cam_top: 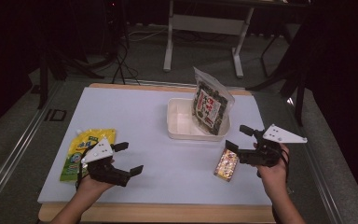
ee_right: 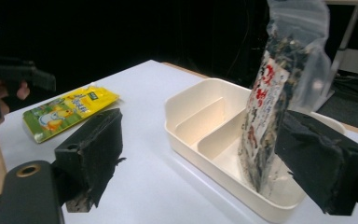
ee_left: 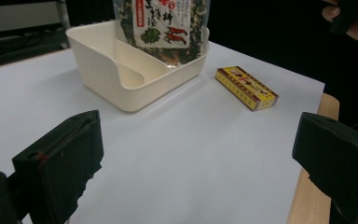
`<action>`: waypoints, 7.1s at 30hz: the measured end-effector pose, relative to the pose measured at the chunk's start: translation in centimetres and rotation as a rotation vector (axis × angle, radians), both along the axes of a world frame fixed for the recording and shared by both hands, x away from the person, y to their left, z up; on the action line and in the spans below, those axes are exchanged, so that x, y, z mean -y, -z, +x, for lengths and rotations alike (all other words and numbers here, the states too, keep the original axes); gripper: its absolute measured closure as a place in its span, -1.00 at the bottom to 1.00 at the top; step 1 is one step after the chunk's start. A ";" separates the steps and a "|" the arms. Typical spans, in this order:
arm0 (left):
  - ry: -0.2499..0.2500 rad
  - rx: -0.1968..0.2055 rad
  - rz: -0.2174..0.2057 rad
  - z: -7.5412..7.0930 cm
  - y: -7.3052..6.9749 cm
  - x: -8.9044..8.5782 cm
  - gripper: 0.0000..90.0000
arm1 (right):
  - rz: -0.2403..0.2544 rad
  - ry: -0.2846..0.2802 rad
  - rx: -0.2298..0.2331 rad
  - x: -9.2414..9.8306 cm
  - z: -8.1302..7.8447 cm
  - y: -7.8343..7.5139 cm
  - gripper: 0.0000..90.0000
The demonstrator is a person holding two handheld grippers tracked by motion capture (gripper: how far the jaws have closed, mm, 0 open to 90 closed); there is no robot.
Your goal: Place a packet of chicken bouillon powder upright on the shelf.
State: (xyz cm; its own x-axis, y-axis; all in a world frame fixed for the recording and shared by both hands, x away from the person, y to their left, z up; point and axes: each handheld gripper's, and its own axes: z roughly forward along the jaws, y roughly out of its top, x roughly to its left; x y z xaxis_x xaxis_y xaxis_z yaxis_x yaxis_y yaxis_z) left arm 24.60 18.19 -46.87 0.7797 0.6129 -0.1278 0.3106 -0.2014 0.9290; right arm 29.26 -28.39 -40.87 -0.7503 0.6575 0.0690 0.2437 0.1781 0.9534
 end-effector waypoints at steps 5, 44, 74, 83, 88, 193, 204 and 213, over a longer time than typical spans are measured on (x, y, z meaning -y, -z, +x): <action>-0.043 0.000 0.001 -0.2 -1.4 -2.1 -0.96 | -0.035 -0.031 0.025 -0.9 -1.1 0.4 -0.63; -0.464 -0.203 0.075 3.9 3.1 -17.3 -0.60 | -0.006 -0.195 0.061 -3.5 -3.2 0.7 -0.77; -0.558 -0.340 0.226 8.6 9.1 -18.0 -0.38 | -0.016 -0.198 0.042 -3.2 -2.8 1.4 -0.70; -0.567 -0.366 0.341 8.9 8.6 -16.4 -0.23 | -0.030 -0.199 0.042 -3.4 -3.0 1.4 -0.70; -0.539 -0.372 0.351 8.9 8.3 -16.1 0.06 | -0.025 -0.199 0.041 -3.5 -2.9 1.3 -0.70; -0.160 0.055 0.016 -2.0 -2.3 -15.3 1.00 | 0.040 -0.476 -0.104 -27.4 2.5 5.5 -0.41; -0.136 0.050 0.027 -2.0 -2.6 -15.4 1.00 | 0.036 -0.608 -0.160 -29.8 3.4 6.8 0.40; -0.125 0.053 0.019 -1.8 -2.9 -15.6 1.00 | 0.036 -0.658 -0.208 -30.2 3.5 6.8 1.00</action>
State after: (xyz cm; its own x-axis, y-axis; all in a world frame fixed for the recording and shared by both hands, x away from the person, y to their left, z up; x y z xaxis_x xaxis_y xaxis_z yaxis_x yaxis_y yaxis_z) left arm 22.82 33.83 -43.95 0.7023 0.7078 -0.0763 0.2853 -0.1816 0.9411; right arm 32.76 1.80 -47.67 -0.9613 0.0648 0.2677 0.2741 0.3204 0.9068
